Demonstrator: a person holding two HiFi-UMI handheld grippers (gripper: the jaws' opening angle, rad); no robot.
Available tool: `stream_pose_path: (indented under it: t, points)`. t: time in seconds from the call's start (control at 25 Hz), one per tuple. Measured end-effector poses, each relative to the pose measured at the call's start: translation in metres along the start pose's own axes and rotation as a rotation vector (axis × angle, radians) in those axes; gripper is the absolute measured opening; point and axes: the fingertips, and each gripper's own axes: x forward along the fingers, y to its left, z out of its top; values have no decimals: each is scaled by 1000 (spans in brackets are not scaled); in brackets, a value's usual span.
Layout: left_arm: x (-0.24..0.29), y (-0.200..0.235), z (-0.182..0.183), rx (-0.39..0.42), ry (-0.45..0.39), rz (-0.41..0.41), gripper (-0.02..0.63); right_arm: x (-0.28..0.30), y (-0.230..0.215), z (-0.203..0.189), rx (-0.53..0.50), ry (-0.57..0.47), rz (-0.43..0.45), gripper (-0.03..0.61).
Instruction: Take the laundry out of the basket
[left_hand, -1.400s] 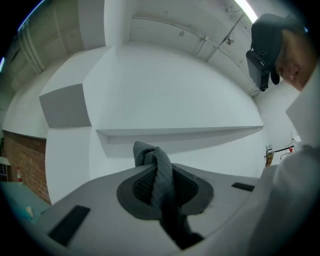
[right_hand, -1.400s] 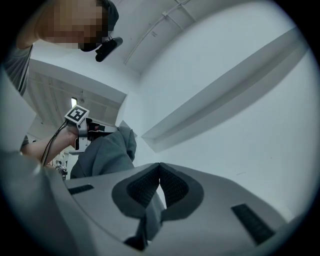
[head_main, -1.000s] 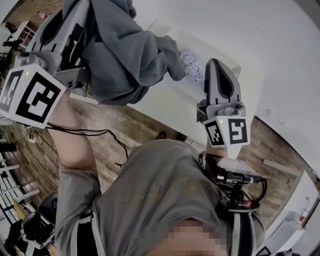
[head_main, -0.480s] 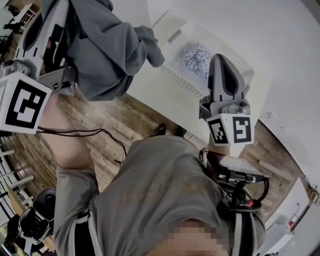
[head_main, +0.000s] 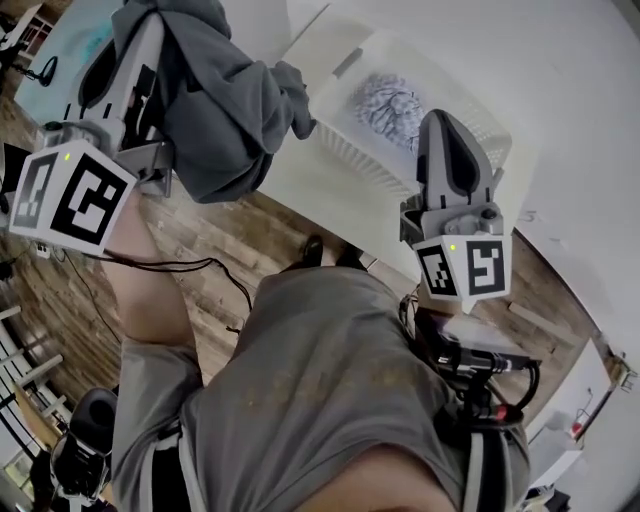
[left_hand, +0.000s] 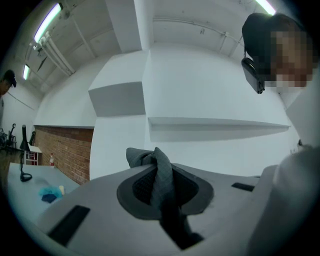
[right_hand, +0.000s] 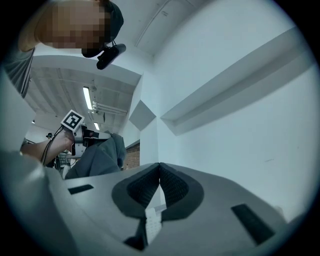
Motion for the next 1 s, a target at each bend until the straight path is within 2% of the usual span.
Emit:
stream_pose_path:
  t: [0.16, 0.6, 0.88, 1.0]
  points:
    - [19, 1, -46, -35, 56, -18, 43, 1, -10, -13, -12, 34, -23, 8]
    - [68, -20, -162, -53, 144, -77, 44, -4, -35, -41, -28, 105, -64, 8]
    - [94, -39, -207, -99, 170, -116, 44, -9, -49, -37, -54, 123, -97, 8]
    - [104, -46, -233, -90, 201, -119, 44, -12, -56, -41, -59, 137, -111, 8]
